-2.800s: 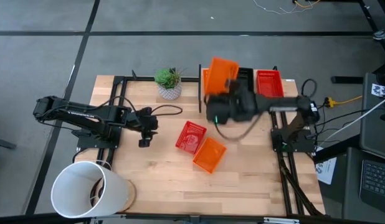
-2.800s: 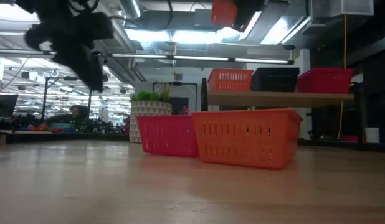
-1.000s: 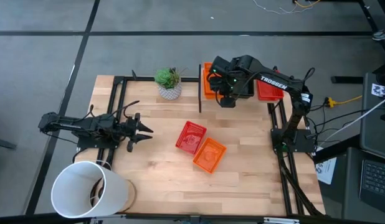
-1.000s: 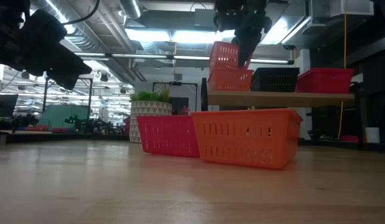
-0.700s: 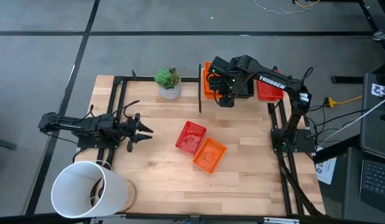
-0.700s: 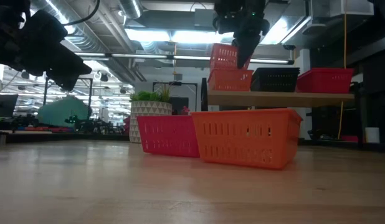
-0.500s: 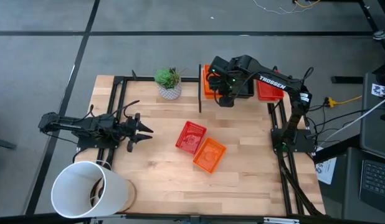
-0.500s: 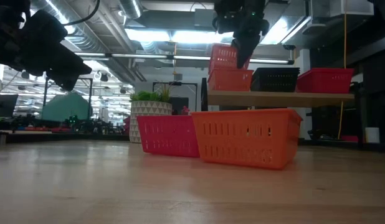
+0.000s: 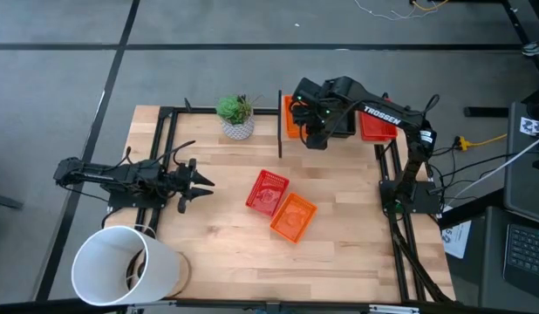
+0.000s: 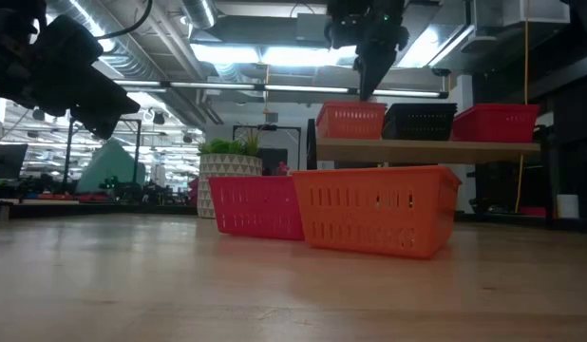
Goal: Stack baskets on shelf by color
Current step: Stack the orange bin on top of the stacked orange bins on the shelf
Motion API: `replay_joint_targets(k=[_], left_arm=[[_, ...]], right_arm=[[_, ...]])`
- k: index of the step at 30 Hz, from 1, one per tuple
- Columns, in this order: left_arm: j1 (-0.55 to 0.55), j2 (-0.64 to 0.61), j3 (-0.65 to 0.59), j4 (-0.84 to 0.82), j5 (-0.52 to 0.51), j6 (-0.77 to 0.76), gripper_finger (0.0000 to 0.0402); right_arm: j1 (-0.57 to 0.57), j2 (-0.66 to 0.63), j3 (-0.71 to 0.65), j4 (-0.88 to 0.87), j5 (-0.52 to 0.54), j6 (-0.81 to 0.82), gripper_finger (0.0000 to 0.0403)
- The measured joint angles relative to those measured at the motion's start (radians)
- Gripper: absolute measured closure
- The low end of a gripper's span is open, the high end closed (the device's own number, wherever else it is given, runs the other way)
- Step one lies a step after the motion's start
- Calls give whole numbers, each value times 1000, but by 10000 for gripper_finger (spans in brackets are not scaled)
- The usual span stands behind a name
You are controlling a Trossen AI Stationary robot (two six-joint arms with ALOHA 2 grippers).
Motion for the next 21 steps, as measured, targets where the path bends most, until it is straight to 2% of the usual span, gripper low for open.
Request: replay_joint_targets(k=[5,7,9,12,16,21], left_arm=[[0,0,0,0,0,0,276],[0,0,0,0,0,0,276],[0,0,0,0,0,0,276],[0,0,0,0,0,0,276],[0,0,0,0,0,0,276],[0,0,0,0,0,0,276]], right_arm=[[19,-1,73,-31,3,33,297],[33,-1,110,-59,-6,95,297],[51,-2,139,-90,-60,183,297],[94,-2,155,-152,-211,268,297],[192,-3,117,-176,-366,288,297],[359,-2,-13,-49,-369,339,297]])
